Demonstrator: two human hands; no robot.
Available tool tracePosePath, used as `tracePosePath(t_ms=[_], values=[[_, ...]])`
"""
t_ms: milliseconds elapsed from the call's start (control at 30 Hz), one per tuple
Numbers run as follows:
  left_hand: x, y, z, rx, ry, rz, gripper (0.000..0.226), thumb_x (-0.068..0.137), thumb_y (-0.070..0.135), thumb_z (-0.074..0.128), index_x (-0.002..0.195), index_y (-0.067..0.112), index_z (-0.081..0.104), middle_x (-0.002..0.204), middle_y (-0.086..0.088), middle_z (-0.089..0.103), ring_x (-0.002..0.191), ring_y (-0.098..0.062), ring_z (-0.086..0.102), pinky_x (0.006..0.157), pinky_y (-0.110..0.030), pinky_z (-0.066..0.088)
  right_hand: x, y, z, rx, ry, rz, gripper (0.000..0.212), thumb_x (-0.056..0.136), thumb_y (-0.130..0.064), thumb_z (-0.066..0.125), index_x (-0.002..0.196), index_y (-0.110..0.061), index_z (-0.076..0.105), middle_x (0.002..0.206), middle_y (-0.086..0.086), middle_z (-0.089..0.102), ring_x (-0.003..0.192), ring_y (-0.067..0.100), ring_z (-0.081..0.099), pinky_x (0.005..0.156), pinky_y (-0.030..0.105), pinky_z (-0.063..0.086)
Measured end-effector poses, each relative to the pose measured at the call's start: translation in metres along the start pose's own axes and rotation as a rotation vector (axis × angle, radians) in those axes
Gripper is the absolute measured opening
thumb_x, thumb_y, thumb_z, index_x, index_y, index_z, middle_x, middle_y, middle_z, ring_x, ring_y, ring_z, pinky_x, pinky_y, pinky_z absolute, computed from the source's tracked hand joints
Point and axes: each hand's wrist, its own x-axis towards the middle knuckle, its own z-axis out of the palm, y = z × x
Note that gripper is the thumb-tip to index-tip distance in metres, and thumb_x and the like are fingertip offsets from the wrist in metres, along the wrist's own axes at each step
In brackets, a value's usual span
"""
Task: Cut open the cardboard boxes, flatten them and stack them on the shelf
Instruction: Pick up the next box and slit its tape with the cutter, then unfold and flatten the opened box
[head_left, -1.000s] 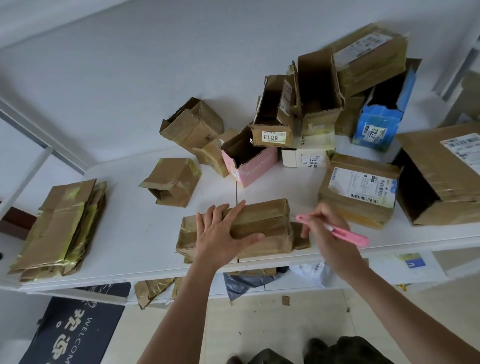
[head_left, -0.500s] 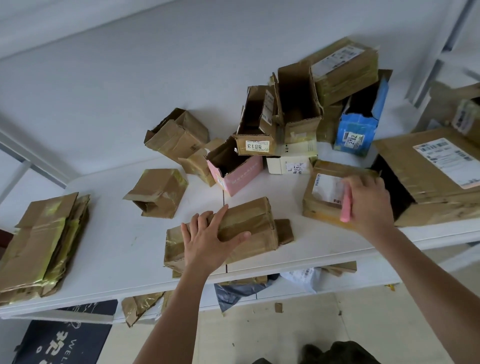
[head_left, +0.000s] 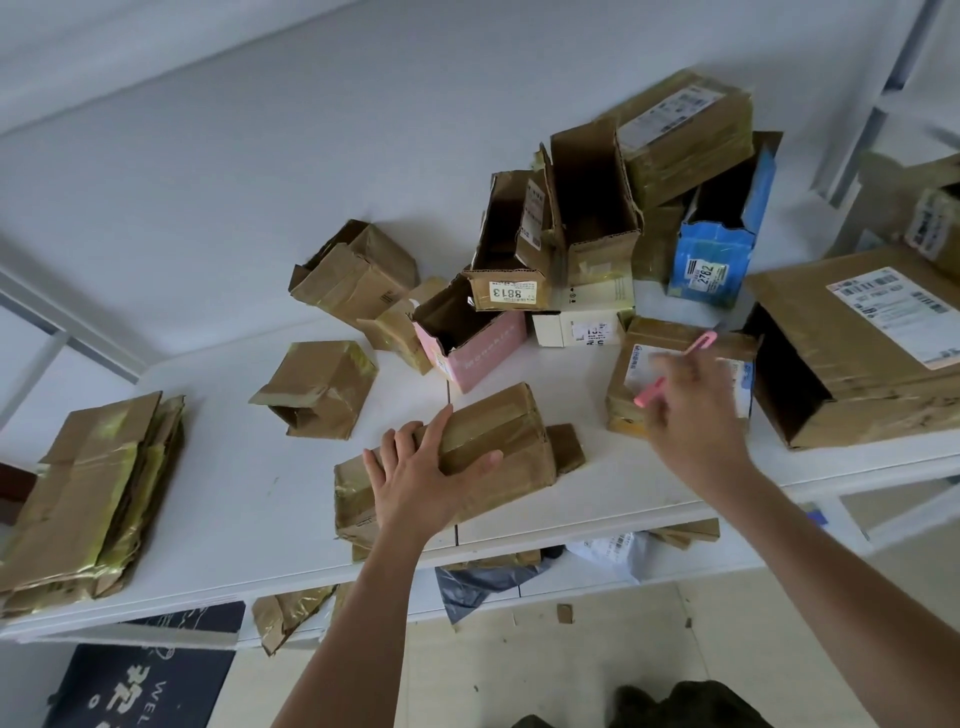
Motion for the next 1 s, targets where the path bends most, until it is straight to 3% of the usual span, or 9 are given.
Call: tracePosePath(t_ms=[133, 233, 300, 400, 467, 533, 700, 833, 1000], values=[[-0.001, 0.007, -0.005, -0.016, -0.028, -0.051, 0.102, 0.06, 0.098, 0.016, 0.15, 0.05, 0.014, 0.147, 0.006, 0.027, 0.144, -0.023, 0.009, 0.12, -0.052, -0.002, -0.035, -0.053, 0.013, 0.43, -0.443, -0.071, 0.049, 0.101, -0.024, 0.05, 0.147, -0.015, 0.034, 0.107, 0.008, 0.061, 0.085, 0.008, 0.058, 0.076, 0.018, 0.051], [0.0, 0.012, -0.013, 0.002, -0.103, -0.095, 0.089, 0.072, 0.092, 0.029, 0.149, 0.051, 0.015, 0.142, 0.005, 0.033, 0.139, -0.025, 0.019, 0.118, -0.049, 0.009, -0.044, -0.083, 0.028, 0.654, -0.724, 0.105, 0.072, 0.101, -0.049, 0.04, 0.154, -0.022, -0.001, 0.107, 0.014, 0.069, 0.087, 0.024, 0.07, 0.074, 0.028, 0.056], [0.003, 0.01, -0.022, -0.018, -0.151, -0.107, 0.068, 0.086, 0.074, 0.045, 0.146, 0.052, 0.022, 0.133, 0.006, 0.04, 0.13, -0.023, 0.028, 0.111, -0.045, 0.02, -0.039, -0.094, 0.037, 0.767, -0.707, 0.206, 0.086, 0.097, -0.052, 0.046, 0.154, -0.017, -0.009, 0.11, 0.005, 0.066, 0.094, 0.02, 0.069, 0.082, 0.032, 0.057], [0.005, -0.009, -0.038, -0.164, -0.162, -0.072, 0.052, 0.088, 0.046, 0.062, 0.137, 0.043, 0.046, 0.117, 0.007, 0.05, 0.121, -0.021, 0.043, 0.104, -0.042, 0.036, -0.028, -0.097, 0.05, 0.889, -0.625, 0.279, 0.089, 0.094, -0.046, 0.059, 0.156, -0.022, -0.001, 0.116, -0.002, 0.063, 0.1, 0.015, 0.065, 0.088, 0.035, 0.055], [-0.003, -0.02, -0.042, -0.339, -0.178, -0.031, 0.049, 0.083, 0.039, 0.07, 0.13, 0.037, 0.057, 0.11, 0.009, 0.056, 0.111, -0.018, 0.054, 0.092, -0.031, 0.043, -0.022, -0.098, 0.056, 0.997, -0.615, 0.312, 0.089, 0.091, -0.043, 0.065, 0.154, -0.029, 0.004, 0.113, -0.014, 0.059, 0.099, 0.005, 0.062, 0.081, 0.032, 0.059], [-0.015, -0.02, -0.037, -0.468, -0.202, -0.011, 0.048, 0.087, 0.03, 0.072, 0.131, 0.038, 0.058, 0.107, 0.016, 0.06, 0.109, -0.015, 0.058, 0.087, -0.026, 0.043, -0.02, -0.103, 0.063, 1.122, -0.62, 0.387, 0.095, 0.085, -0.04, 0.074, 0.151, -0.033, 0.005, 0.116, -0.011, 0.057, 0.098, 0.008, 0.062, 0.068, 0.027, 0.059], [-0.03, -0.009, -0.011, -0.275, -0.025, 0.056, 0.049, 0.091, 0.039, 0.065, 0.139, 0.042, 0.052, 0.125, 0.016, 0.066, 0.113, -0.014, 0.06, 0.086, -0.024, 0.041, -0.024, -0.11, 0.085, 1.097, -0.469, 0.505, 0.114, 0.074, -0.033, 0.085, 0.149, -0.029, -0.002, 0.135, 0.005, 0.044, 0.12, 0.025, 0.051, 0.096, 0.049, 0.053], [-0.028, -0.012, -0.011, -0.301, -0.022, 0.049, 0.044, 0.091, 0.041, 0.063, 0.134, 0.047, 0.054, 0.118, 0.019, 0.068, 0.109, -0.011, 0.062, 0.084, -0.026, 0.044, -0.025, -0.108, 0.087, 1.069, -0.438, 0.467, 0.114, 0.074, -0.027, 0.085, 0.15, -0.023, 0.0, 0.131, 0.001, 0.043, 0.12, 0.02, 0.049, 0.096, 0.037, 0.051], [-0.023, -0.02, -0.014, -0.354, -0.036, 0.019, 0.042, 0.09, 0.037, 0.067, 0.129, 0.051, 0.059, 0.113, 0.023, 0.069, 0.108, -0.004, 0.061, 0.081, -0.024, 0.04, -0.023, -0.105, 0.088, 1.054, -0.45, 0.45, 0.103, 0.076, -0.015, 0.084, 0.147, -0.019, 0.008, 0.129, 0.004, 0.048, 0.12, 0.022, 0.051, 0.097, 0.037, 0.051]])
